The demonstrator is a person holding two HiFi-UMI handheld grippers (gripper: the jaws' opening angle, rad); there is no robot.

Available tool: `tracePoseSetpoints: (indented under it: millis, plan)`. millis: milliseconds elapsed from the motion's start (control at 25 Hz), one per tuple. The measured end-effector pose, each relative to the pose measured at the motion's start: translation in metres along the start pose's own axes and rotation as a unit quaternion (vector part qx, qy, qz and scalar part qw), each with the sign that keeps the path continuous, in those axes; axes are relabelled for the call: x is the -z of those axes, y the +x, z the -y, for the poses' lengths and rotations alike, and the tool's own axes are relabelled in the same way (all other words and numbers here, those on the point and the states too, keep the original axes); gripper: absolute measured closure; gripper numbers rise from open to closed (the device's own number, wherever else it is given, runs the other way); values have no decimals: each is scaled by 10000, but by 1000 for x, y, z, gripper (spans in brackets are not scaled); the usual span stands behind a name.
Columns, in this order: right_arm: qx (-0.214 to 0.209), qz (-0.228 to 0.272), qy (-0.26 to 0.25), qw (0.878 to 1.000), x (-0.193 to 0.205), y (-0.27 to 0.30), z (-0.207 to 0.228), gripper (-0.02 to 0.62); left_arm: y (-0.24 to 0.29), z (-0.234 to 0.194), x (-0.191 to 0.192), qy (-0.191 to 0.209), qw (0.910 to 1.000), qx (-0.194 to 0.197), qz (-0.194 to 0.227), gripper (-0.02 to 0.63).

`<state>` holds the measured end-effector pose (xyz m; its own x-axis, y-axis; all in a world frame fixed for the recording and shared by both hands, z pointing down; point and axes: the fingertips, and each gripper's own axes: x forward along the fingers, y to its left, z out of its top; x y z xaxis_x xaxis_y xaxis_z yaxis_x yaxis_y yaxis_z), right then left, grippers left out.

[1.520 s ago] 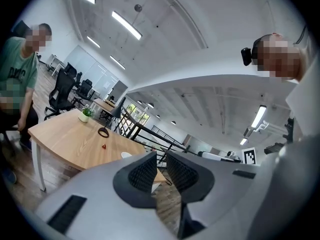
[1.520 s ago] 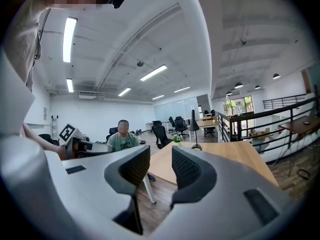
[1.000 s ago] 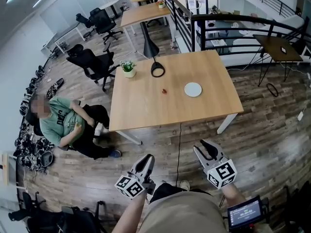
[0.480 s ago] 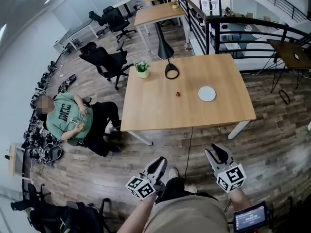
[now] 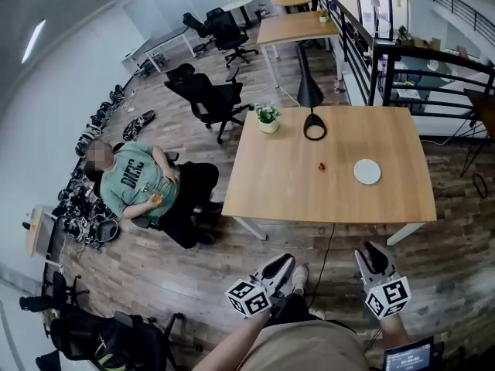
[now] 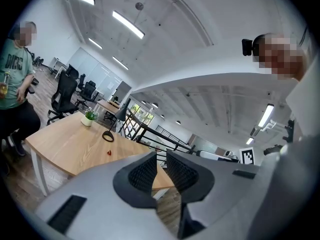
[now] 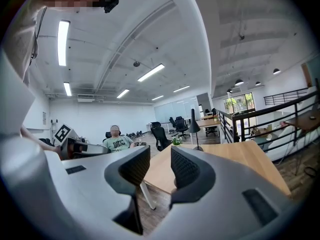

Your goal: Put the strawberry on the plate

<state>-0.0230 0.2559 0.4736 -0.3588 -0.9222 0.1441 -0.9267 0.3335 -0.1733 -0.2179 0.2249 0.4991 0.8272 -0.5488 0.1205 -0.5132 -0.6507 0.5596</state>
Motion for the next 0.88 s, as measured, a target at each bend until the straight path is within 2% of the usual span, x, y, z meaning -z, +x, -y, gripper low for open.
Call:
tracePoseSetpoints:
  millis: [360,880]
  plan:
    - [74,-87,-1,9999,-14,60,15,474,40,-39,-42,-31,9999,135,-40,561]
    - [396,-187,-133,9990,-31,156,29,474,90,-127,-97,-112,9989,459,-64,563]
